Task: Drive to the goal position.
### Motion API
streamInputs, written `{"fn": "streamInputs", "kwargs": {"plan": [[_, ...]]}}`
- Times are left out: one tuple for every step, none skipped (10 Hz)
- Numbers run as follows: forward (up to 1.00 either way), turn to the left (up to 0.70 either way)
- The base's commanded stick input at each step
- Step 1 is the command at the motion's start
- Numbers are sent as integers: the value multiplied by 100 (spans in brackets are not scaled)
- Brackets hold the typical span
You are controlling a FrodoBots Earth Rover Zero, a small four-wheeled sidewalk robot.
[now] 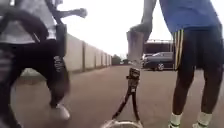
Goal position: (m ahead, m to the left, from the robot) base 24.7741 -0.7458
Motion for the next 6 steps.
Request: {"fn": "streamInputs", "kwargs": {"plan": [[34,0],[0,0],[0,0],[0,0],[0,0],[0,0]]}}
